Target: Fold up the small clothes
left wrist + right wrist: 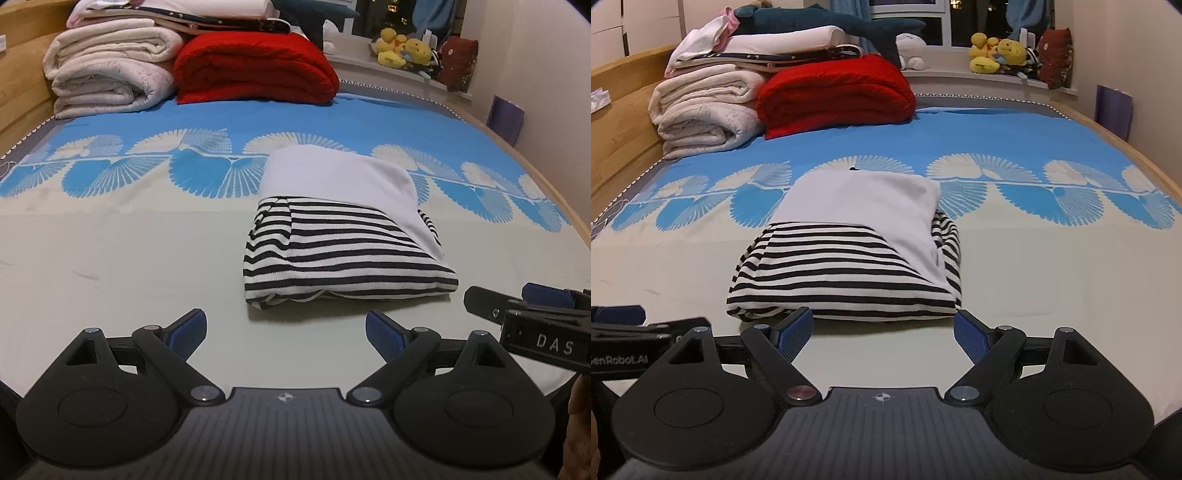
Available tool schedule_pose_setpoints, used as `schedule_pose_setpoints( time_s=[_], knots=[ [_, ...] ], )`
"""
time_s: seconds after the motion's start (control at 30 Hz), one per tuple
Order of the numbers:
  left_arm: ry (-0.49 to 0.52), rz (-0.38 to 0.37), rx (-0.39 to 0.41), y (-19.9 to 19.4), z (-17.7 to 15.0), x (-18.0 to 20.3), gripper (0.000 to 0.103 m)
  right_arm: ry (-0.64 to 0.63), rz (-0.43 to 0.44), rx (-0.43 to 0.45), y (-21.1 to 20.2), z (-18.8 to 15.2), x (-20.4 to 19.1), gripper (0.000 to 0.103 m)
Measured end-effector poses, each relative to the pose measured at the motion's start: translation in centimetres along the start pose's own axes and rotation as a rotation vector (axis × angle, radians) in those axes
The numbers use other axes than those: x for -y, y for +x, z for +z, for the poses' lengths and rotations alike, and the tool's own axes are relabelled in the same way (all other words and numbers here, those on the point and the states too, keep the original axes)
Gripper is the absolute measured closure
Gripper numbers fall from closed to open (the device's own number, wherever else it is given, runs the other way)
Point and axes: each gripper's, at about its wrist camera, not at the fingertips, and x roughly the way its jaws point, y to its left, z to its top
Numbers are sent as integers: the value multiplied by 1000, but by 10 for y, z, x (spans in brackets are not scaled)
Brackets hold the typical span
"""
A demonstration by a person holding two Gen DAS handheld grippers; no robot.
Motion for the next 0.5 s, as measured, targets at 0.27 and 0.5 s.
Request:
schedule_pose_setpoints(
  time_s=[0.27, 0.5],
  knots=[
    [-19, -3, -17, 4, 2, -4, 8, -18, 4, -2, 5, 1, -7, 19],
    [-27, 0, -21, 4, 2, -5, 8, -25, 5, -5, 6, 0, -9, 19]
  ],
)
